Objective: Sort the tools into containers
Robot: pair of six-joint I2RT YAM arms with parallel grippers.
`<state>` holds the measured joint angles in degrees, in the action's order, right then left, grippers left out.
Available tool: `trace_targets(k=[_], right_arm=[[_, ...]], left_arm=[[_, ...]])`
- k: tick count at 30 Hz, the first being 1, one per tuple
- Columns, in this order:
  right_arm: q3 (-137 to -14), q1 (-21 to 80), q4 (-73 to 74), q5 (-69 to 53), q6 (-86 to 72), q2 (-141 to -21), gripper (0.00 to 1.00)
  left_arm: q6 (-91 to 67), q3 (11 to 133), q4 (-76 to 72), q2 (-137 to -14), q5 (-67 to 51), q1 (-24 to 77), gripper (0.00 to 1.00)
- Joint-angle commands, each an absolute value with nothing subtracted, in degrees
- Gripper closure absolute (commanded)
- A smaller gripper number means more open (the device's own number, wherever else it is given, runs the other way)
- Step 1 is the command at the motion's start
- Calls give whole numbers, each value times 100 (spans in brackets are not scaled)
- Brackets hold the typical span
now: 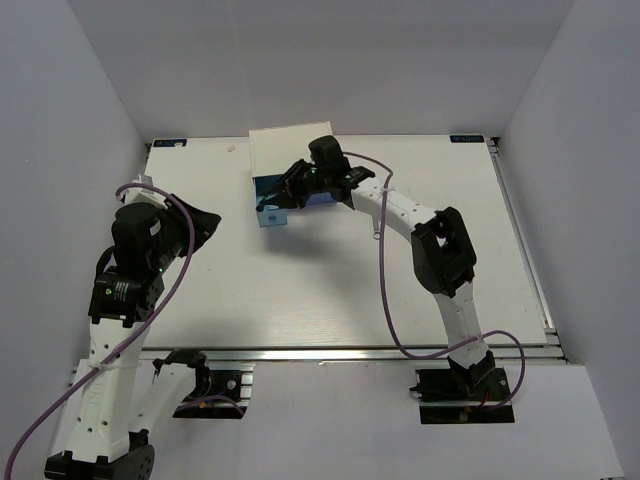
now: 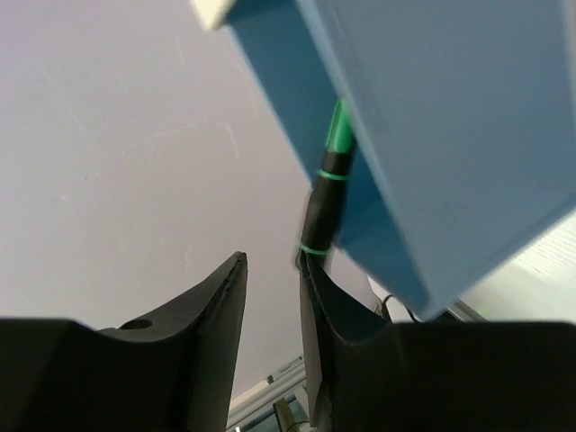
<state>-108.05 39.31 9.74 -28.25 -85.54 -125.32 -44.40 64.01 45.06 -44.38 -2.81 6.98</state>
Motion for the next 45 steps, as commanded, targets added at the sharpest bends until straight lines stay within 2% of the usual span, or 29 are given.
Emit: trace_targets(k=[1, 11, 15, 18, 19, 21, 22, 23, 25, 26, 27, 29, 30, 32, 34, 37, 39, 40, 41, 43, 44, 45], right_arm=[[-10503, 3946, 1081, -2856, -8701, -12270, 64], [-10213, 3911, 520, -3032, -8596, -11936, 63], [-10424, 3911, 300, -3322, -8016, -11716, 67], [-10608, 3911, 185, -3506, -7096, -11558, 78], [-10713, 3911, 132, -3559, -6727, -11514, 89], [-10784, 3929, 114, -3751, -5148, -11312, 100], [-10802, 3929, 149, -3866, -4480, -11233, 100], [-10784, 3929, 323, -3858, -2942, -11024, 100], [-10305, 3929, 780, -4017, -811, -10489, 100], [-9901, 3920, 861, -3747, 679, -10242, 100], [-9331, 3833, 670, -3152, 1007, -9952, 100], [-7570, 3596, -777, -2560, 985, -9204, 100], [-7559, 2925, -425, -3845, 1393, -9202, 100], [-7759, 2551, -74, -4724, 1581, -9411, 100], [-8206, 2182, 1078, -5707, 1976, -9553, 100], [-7913, 2109, 1398, -5565, 2398, -9388, 99], [-7464, 2101, 812, -5249, 2015, -9045, 96], [-7314, 2101, 365, -4925, 1882, -8966, 94], [-7260, 2109, 352, -4844, 1890, -8921, 87], [-7408, 2109, 543, -4677, 1925, -8982, 80], [-7583, 2101, 623, -4650, 1951, -9061, 72], [-7663, 2092, 711, -4641, 2064, -9105, 69]], left_arm=[[-4430, 6425, 4535, -4368, -299, 703, 50], [-4447, 6346, 4439, -4307, -334, 694, 50], [-4447, 6249, 4263, -4359, -475, 703, 57], [-4465, 6065, 3956, -4438, -685, 703, 65], [-4465, 5951, 3746, -4473, -842, 703, 73], [-4491, 5837, 3534, -4648, -1019, 703, 82], [-4509, 5784, 3333, -4728, -1107, 703, 88], [-4526, 5687, 3227, -4816, -1299, 703, 91], [-4553, 5590, 2937, -5113, -1484, 703, 94], [-4622, 5477, 2814, -5220, -1659, 703, 94], [-4675, 5423, 2595, -5316, -1722, 703, 94], [-4955, 5231, 2365, -5580, -1836, 703, 95], [-5409, 5064, 2068, -5746, -1820, 721, 95], [-5597, 4870, 1873, -5792, -1697, 808, 95], [-6107, 4703, 1846, -5967, -1216, 1001, 97], [-6670, 4571, 1653, -6352, -827, 1502, 98], [-6959, 4544, 1337, -6617, -581, 1853, 98], [-7039, 4570, 1275, -6888, -510, 1941, 98], [-7136, 4588, 1161, -7004, -353, 2099, 95], [-7365, 4553, 907, -7189, -203, 2188, 93], [-7435, 4518, 792, -7285, -89, 2241, 88], [-7540, 4422, 695, -7330, -18, 2259, 84]])
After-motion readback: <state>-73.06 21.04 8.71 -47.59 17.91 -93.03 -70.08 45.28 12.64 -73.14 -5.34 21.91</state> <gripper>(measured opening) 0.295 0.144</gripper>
